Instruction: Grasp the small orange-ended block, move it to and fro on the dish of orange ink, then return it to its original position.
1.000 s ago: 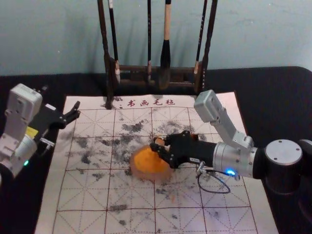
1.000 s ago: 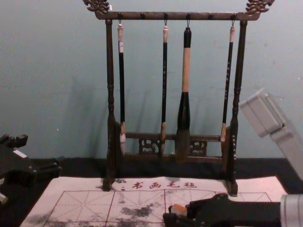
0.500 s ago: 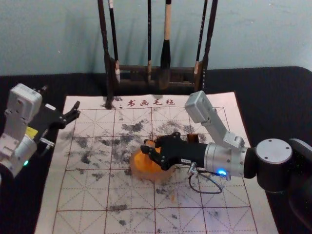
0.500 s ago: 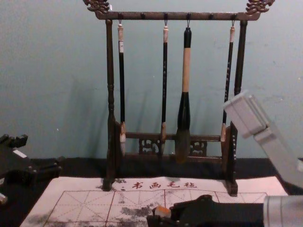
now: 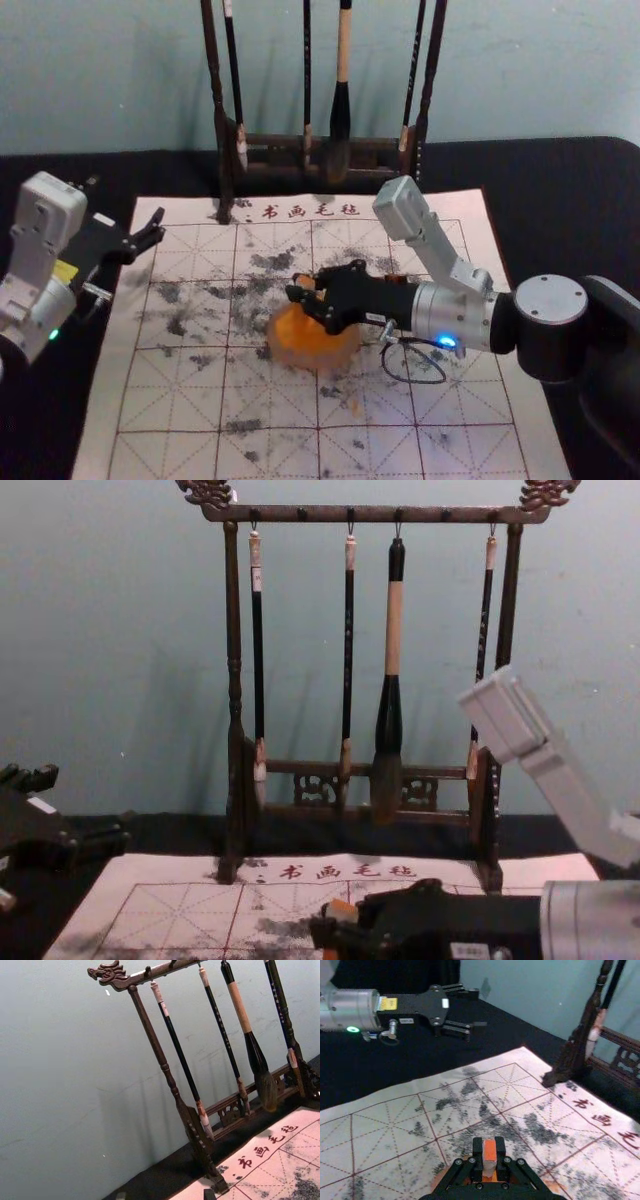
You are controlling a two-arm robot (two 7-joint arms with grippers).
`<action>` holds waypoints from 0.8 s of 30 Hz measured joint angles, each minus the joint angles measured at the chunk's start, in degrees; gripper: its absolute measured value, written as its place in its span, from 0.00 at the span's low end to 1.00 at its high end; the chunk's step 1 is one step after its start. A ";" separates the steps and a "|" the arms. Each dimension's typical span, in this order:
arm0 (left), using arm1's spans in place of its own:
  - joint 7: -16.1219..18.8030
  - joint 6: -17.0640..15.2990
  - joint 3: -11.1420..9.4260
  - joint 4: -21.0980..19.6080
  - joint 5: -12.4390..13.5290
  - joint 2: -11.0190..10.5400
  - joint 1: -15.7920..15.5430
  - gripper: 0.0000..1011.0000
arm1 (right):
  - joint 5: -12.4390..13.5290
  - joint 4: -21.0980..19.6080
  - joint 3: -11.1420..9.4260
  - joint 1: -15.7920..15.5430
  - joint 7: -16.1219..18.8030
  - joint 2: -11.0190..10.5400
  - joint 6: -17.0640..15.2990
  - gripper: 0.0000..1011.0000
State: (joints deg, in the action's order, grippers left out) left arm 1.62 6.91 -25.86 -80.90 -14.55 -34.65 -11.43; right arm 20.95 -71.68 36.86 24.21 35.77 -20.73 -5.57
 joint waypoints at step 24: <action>0.00 0.00 0.00 0.00 0.00 0.00 0.00 0.99 | -0.06 -6.15 -2.59 -4.25 -2.18 -4.08 -1.85 0.11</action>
State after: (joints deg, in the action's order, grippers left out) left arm 1.62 6.91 -25.86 -80.90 -14.55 -34.65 -11.43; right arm 20.89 -77.83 34.27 19.96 33.59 -24.82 -7.42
